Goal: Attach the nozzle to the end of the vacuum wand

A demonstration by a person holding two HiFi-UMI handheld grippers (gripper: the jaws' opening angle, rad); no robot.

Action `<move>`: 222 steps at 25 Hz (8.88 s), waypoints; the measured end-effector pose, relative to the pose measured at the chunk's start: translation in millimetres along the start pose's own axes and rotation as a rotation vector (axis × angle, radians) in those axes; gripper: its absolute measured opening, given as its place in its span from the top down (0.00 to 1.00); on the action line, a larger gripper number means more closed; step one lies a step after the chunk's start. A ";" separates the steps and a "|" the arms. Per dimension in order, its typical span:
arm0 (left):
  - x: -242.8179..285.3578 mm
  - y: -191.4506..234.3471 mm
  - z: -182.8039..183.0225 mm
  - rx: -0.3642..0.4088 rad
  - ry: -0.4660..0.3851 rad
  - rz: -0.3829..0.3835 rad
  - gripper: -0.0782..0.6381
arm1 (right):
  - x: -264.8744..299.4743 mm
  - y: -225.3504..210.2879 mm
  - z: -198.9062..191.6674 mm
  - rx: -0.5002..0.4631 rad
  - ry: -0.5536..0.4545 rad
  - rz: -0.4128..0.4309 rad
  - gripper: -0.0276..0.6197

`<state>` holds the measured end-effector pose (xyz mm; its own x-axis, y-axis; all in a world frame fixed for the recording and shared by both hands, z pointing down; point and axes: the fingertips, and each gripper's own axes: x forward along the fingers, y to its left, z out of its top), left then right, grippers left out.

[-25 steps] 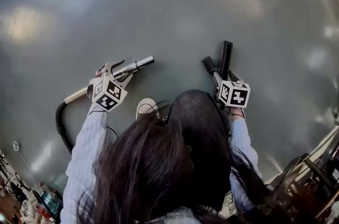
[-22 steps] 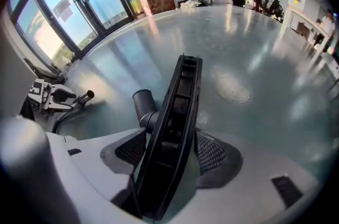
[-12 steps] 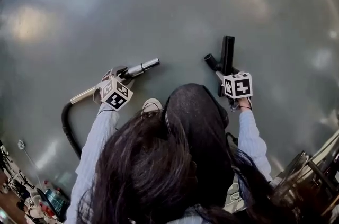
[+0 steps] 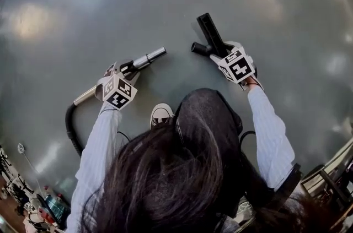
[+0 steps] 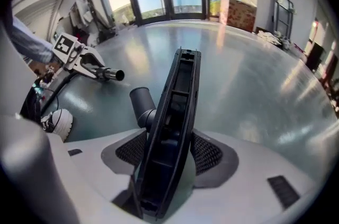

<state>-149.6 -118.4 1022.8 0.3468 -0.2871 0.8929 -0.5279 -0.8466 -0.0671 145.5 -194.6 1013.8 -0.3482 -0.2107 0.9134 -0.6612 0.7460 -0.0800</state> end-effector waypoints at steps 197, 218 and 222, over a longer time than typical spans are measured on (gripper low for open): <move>-993.7 -441.6 236.7 -0.636 -1.008 0.030 0.88 | -892.8 615.4 43.7 0.479 -0.591 0.090 0.95; -979.5 -530.1 265.9 -0.640 -0.945 0.116 0.88 | -926.1 628.7 -13.8 0.299 -0.588 0.183 0.95; -975.6 -530.5 263.3 -0.630 -0.925 0.104 0.88 | -924.2 632.0 -9.9 0.297 -0.577 0.185 0.95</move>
<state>-3.8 492.7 70.1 0.5823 -0.7867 0.2050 -0.7945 -0.4971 0.3489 56.0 477.8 122.9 -0.7182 -0.4610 0.5213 -0.6822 0.6143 -0.3966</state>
